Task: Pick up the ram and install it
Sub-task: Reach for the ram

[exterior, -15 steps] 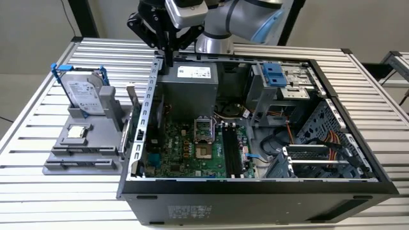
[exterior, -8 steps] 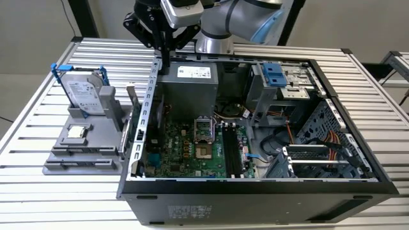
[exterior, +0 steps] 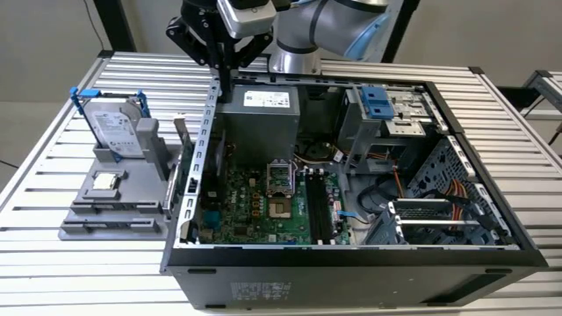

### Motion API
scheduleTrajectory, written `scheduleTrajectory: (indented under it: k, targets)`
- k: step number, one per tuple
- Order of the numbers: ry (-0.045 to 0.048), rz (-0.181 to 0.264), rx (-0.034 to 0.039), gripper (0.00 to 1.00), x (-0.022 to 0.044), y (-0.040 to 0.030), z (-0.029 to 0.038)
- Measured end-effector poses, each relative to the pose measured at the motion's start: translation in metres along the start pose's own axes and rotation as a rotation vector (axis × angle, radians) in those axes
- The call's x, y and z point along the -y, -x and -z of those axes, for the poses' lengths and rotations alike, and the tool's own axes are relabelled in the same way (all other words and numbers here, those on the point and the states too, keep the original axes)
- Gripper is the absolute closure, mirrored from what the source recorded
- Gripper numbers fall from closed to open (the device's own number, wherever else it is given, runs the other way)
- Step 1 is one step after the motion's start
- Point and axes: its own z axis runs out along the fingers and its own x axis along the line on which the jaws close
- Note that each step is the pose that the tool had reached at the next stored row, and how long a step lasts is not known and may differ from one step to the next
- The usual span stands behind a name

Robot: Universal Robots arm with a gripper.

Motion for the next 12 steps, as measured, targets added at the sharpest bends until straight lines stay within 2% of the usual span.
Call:
scheduleTrajectory:
  k: [12]
  targets:
    - [0.0001, 0.002, -0.0001, 1.00, -0.0002, -0.0020, 0.0044]
